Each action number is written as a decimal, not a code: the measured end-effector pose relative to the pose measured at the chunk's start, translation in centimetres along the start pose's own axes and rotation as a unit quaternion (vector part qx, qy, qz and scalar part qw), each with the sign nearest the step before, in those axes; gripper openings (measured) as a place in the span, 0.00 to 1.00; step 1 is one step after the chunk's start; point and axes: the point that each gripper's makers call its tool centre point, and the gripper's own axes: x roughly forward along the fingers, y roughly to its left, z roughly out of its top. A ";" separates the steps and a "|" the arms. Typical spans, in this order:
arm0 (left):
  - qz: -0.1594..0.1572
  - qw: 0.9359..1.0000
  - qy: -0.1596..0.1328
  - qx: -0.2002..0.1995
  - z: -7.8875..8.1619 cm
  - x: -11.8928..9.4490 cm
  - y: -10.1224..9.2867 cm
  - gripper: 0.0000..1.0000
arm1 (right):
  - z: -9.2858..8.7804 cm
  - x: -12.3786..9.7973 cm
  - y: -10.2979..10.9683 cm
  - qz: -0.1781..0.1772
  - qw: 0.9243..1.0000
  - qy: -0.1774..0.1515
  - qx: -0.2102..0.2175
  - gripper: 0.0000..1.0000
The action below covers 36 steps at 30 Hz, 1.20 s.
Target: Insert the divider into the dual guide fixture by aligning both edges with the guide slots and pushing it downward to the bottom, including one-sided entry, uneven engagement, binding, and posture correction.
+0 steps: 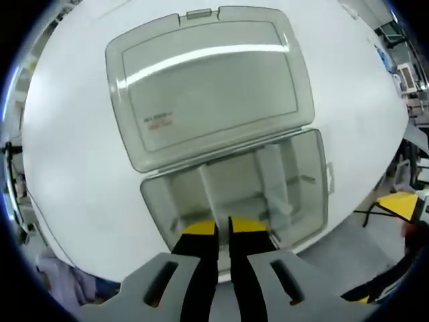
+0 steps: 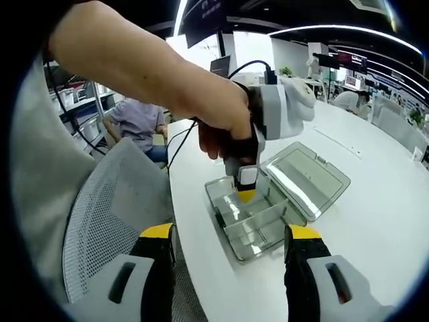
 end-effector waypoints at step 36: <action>-0.034 0.999 -0.030 0.014 0.4 0.5 -0.4 0.10 | -0.2 -0.4 -0.1 -0.001 1.000 0.009 -0.001 0.63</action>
